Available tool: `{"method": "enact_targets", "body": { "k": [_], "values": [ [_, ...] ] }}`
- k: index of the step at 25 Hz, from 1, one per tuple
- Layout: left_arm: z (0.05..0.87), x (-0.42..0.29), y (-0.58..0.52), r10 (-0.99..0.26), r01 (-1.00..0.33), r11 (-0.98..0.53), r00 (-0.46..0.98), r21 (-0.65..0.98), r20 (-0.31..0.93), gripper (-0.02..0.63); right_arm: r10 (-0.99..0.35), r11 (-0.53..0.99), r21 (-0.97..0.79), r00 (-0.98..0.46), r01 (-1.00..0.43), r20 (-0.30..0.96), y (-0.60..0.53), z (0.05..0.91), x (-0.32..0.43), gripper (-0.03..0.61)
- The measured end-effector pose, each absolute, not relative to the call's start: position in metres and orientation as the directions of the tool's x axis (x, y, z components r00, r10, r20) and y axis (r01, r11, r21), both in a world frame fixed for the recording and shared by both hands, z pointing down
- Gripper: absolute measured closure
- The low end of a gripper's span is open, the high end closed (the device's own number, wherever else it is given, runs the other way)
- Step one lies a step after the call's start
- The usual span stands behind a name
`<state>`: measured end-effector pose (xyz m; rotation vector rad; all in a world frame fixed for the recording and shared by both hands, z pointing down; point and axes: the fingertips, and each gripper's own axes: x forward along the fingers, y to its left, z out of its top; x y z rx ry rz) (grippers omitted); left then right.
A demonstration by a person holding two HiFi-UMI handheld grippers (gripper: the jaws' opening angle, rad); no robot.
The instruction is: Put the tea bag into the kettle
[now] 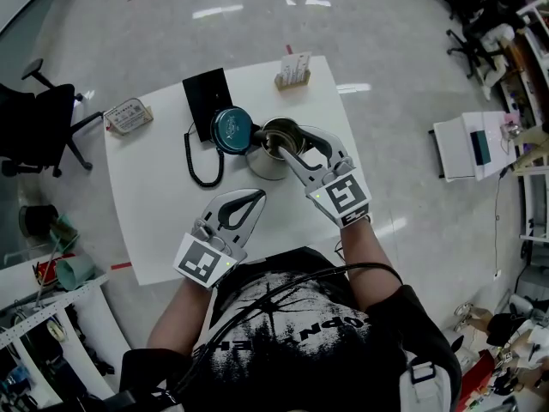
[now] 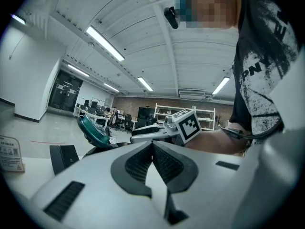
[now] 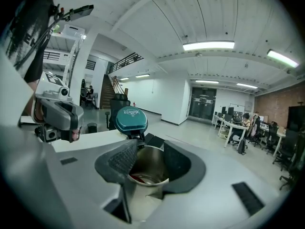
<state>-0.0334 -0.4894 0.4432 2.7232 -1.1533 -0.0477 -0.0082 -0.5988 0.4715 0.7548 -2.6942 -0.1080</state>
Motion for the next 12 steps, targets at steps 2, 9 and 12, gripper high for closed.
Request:
{"method": "enact_targets", "body": {
  "k": [2, 9, 12],
  "values": [
    [0.440, -0.034, -0.487, -0.714, -0.708, -0.684, 0.699, 0.175, 0.037, 0.603, -0.520, 0.854, 0.171, -0.801, -0.492, 0.296, -0.596, 0.469, -0.007, 0.397],
    [0.428, -0.039, -0.474, -0.704, -0.700, -0.699, 0.709, 0.146, 0.031, 0.603, -0.550, 0.835, 0.189, -0.790, -0.516, 0.271, -0.579, 0.456, -0.001, 0.496],
    [0.424, -0.044, -0.467, -0.703, -0.700, -0.701, 0.710, 0.136, 0.028, 0.603, -0.577, 0.817, 0.199, -0.777, -0.542, 0.251, -0.570, 0.450, 0.003, 0.568]
  ]
}}
